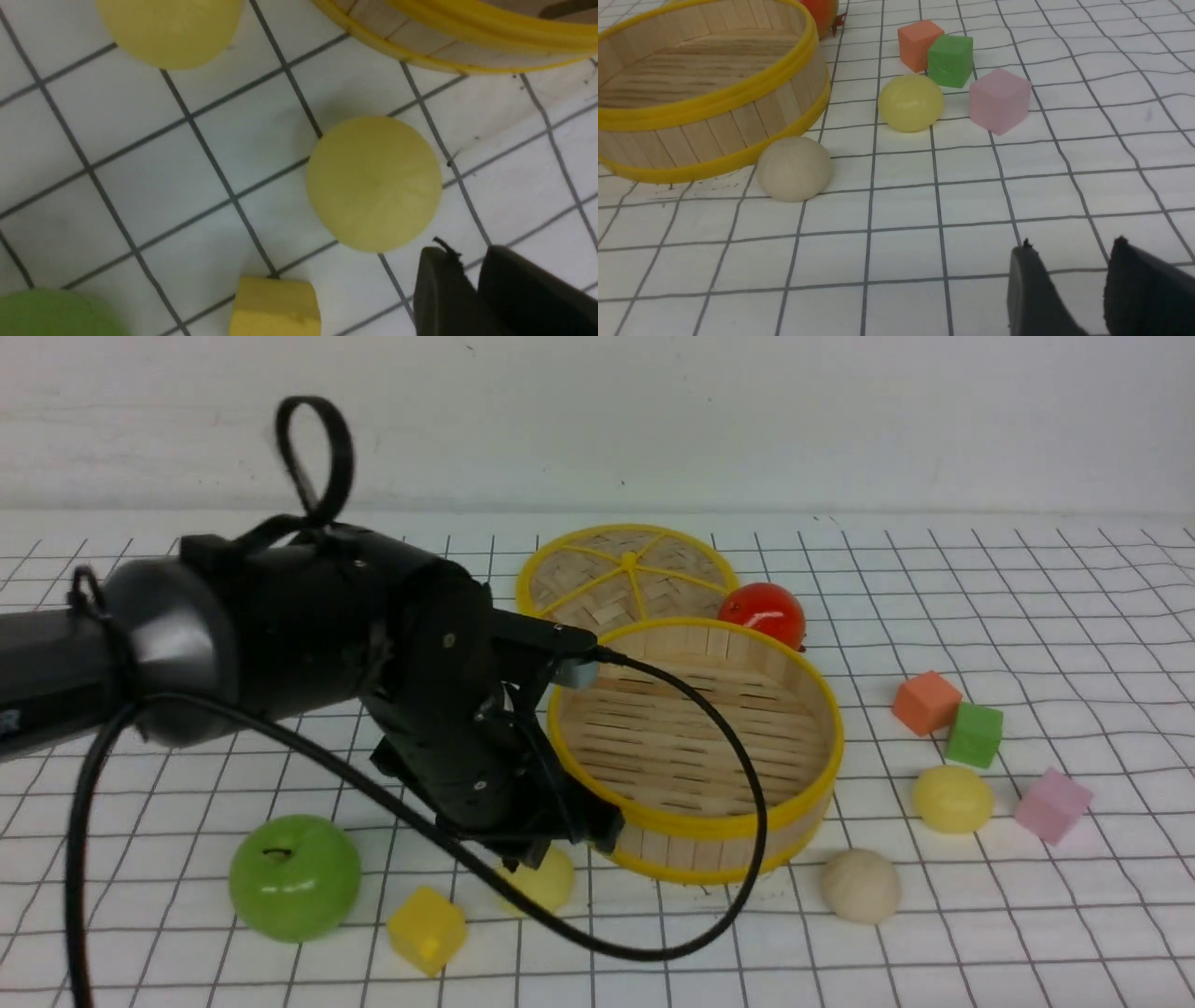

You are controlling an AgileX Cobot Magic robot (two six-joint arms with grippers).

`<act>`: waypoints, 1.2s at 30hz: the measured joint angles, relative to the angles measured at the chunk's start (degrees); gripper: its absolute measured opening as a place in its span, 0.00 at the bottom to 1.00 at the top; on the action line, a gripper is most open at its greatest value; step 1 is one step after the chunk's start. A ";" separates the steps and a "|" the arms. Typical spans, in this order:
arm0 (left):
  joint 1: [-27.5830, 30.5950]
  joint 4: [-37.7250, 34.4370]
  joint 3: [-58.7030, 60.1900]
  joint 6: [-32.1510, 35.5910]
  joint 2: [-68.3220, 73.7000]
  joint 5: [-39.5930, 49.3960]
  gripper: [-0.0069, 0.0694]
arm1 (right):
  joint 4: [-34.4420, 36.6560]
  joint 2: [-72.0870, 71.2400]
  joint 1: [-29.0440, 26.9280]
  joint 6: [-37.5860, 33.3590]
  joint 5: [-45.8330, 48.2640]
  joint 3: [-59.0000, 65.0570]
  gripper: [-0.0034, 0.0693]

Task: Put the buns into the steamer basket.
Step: Use the left arm to grab a steamed stuffed bun

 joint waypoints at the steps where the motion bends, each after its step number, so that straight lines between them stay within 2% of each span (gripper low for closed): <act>1: 0.31 0.00 -0.51 0.00 0.92 0.26 0.32 | 0.00 0.00 0.00 0.00 0.00 0.00 0.38; 5: 1.77 -0.72 -3.39 0.18 4.56 2.07 0.47 | 0.00 0.00 0.00 0.00 0.00 0.00 0.38; 8: 2.07 -1.41 -3.99 1.16 5.76 2.27 0.52 | 0.00 0.00 0.00 0.00 0.00 0.00 0.38; 21: 2.11 -0.61 -4.17 2.18 9.60 -0.99 0.53 | 0.00 0.00 0.00 0.00 0.00 0.00 0.38; 26: 2.11 -0.34 -4.28 2.18 9.97 -1.67 0.43 | 0.00 0.00 0.00 0.00 0.00 0.00 0.38; 29: 2.11 -0.34 -4.33 2.18 9.97 -1.73 0.25 | 0.00 0.00 0.00 0.00 0.00 0.00 0.38; 30: 2.11 -0.28 -4.33 2.18 9.97 -1.73 0.22 | 0.00 0.00 0.00 0.00 0.00 0.00 0.38; 31: 2.11 -0.23 -4.39 2.18 9.97 -1.73 0.13 | 0.00 0.00 0.00 0.00 0.00 0.00 0.38; 32: 2.11 -0.23 -4.39 2.18 9.97 -1.52 0.10 | 0.00 0.00 0.00 0.00 0.00 0.00 0.38; 36: 2.11 -0.35 -4.89 2.07 8.42 0.99 0.07 | 0.00 0.00 0.00 0.00 0.00 0.00 0.38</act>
